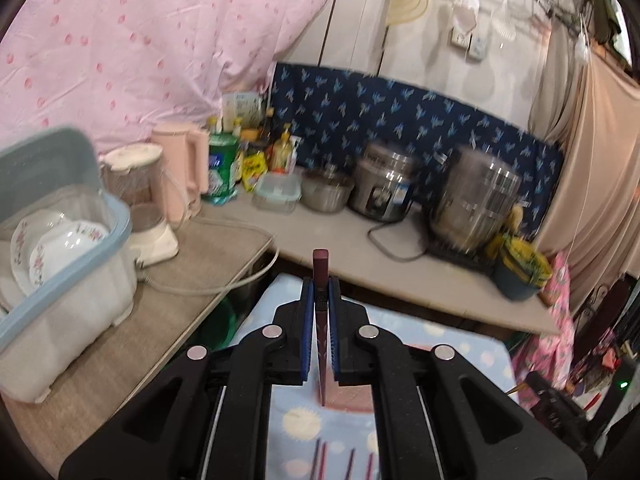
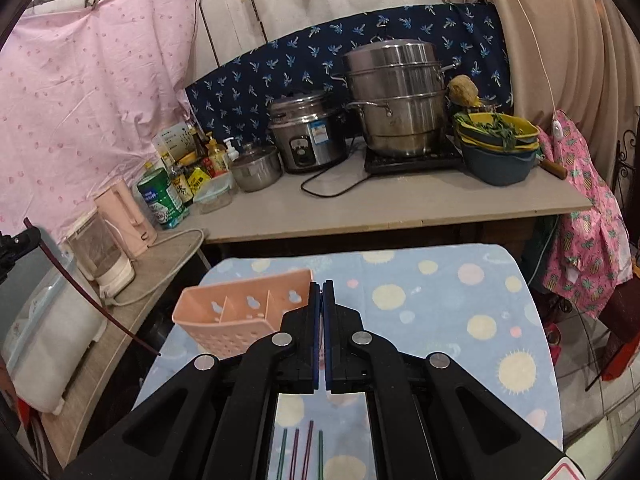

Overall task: Organize utensils
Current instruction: 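Lift the chopstick with the left tool while the right tool carries the spoon toward the pink basket, then open the left tool over the basket while the right tool drops the spoon in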

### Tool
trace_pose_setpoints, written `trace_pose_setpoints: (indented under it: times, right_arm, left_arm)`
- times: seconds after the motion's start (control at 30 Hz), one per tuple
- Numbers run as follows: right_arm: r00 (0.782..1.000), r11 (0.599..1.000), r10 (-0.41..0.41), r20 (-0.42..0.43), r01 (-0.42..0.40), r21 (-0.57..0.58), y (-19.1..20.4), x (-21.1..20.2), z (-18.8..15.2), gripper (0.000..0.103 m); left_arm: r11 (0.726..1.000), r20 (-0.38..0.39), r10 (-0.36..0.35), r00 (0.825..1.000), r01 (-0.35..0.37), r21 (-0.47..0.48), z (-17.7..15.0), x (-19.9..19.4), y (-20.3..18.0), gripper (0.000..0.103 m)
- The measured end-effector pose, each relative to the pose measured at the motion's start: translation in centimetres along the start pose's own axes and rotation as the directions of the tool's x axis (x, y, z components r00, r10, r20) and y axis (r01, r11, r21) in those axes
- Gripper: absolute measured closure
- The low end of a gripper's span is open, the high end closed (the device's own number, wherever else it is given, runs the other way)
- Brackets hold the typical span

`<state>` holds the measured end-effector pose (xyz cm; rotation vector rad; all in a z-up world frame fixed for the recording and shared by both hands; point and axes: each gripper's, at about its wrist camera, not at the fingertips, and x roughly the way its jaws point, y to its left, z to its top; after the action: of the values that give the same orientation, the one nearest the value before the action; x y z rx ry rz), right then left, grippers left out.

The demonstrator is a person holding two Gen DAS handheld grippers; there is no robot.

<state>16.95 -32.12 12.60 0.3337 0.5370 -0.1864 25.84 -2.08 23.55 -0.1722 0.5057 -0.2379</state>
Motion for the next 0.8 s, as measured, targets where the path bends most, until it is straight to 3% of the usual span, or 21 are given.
trace_pose_setpoints:
  times: [0.1, 0.23, 0.57, 0.8]
  right_arm:
    - [1.000, 1.000, 0.008, 0.009, -0.008, 0.001, 0.7, 1.7, 1.9, 0.101]
    - [1.000, 1.000, 0.022, -0.006, -0.022, 0.013, 1.0, 4.3, 3.4, 0.101]
    - [0.992, 1.000, 0.014, -0.127, -0.014, 0.001, 1.3, 10.7, 1.8, 0.101]
    - [0.993, 1.000, -0.003, -0.117, 0.002, -0.008, 1.5, 10.6, 1.6, 0.097]
  left_arm:
    - [1.000, 0.044, -0.018, 0.999, 0.018, 0.002, 1.9, 0.3, -1.4, 0.096]
    - [0.999, 0.030, -0.042, 0.999, 0.042, 0.001, 2.5, 2.3, -2.8, 0.096]
    - [1.000, -0.078, -0.003, 0.997, 0.005, 0.026, -0.9, 8.4, -3.0, 0.096]
    - [0.999, -0.102, 0.035, 0.994, -0.031, 0.038, -2.1, 9.5, -2.2, 0.093]
